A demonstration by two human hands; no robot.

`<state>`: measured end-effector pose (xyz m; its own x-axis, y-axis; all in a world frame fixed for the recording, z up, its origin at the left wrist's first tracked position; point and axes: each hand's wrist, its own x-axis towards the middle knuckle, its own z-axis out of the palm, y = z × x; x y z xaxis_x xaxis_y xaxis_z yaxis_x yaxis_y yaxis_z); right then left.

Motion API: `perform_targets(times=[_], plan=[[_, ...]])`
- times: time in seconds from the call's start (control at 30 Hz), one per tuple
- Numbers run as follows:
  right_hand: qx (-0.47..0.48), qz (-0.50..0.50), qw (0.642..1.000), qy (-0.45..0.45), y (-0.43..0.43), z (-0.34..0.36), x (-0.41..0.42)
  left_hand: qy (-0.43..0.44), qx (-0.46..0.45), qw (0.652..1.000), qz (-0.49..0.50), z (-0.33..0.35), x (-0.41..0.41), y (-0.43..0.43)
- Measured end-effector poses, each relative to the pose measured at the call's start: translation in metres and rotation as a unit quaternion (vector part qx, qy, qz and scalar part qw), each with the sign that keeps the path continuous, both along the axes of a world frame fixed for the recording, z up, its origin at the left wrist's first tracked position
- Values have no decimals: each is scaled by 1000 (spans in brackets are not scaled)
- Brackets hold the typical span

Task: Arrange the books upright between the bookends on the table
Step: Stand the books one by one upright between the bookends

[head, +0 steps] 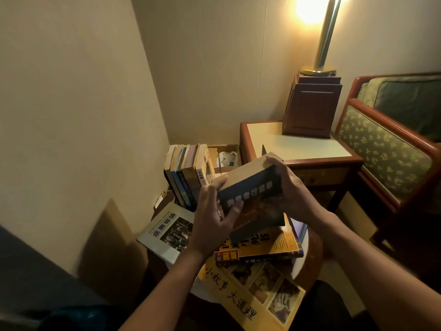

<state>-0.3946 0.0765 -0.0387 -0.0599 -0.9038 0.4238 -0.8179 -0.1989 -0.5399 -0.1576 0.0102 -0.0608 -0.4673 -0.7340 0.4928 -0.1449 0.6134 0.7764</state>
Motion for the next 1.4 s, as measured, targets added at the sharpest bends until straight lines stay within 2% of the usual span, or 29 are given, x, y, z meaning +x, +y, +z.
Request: perform_targets(times=[0.07, 0.23, 0.33, 0.43, 0.6, 0.7, 0.83, 0.9, 0.93, 1.0, 1.03, 1.13, 1.23, 1.4], plan=[[2, -6, 1000, -20, -3, 2, 1, 12, 28, 999, 8, 11, -7, 0], [36, -104, 978, -176, -4, 18, 30, 81, 93, 992, 18, 25, -19, 1], [43, -153, 963, -217, -7, 19, 43, 73, 113, 991, 21, 28, -19, 2], [93, -200, 946, -237, -12, 21, 51, 62, 154, 986, 7, 29, -18, 3], [104, -150, 926, -332, -11, 28, 60, 76, 244, 966, -39, 35, -13, 13], [99, -144, 920, -350, -7, 30, 63, 69, 277, 954, -86, 34, -15, 21], [89, -163, 914, -360, 5, 36, 61, 12, 312, 943, -113, 33, -25, 40], [99, -172, 914, -355, 12, 40, 57, -36, 279, 952, -122, 31, -29, 48], [106, -176, 915, -347, 15, 41, 55, -20, 296, 945, -135, 28, -33, 51], [123, -189, 923, -311, 23, 42, 51, 7, 344, 926, -159, 21, -40, 54], [128, -197, 927, -292, 26, 43, 50, 6, 338, 926, -169, 15, -43, 53], [115, -211, 937, -253, 34, 44, 45, -66, 276, 945, -165, -4, -55, 49], [111, -218, 948, -204, 35, 47, 43, -95, 257, 950, -153, -10, -59, 47], [98, -204, 962, -154, 25, 53, 38, -120, 288, 936, -163, -14, -53, 27]])
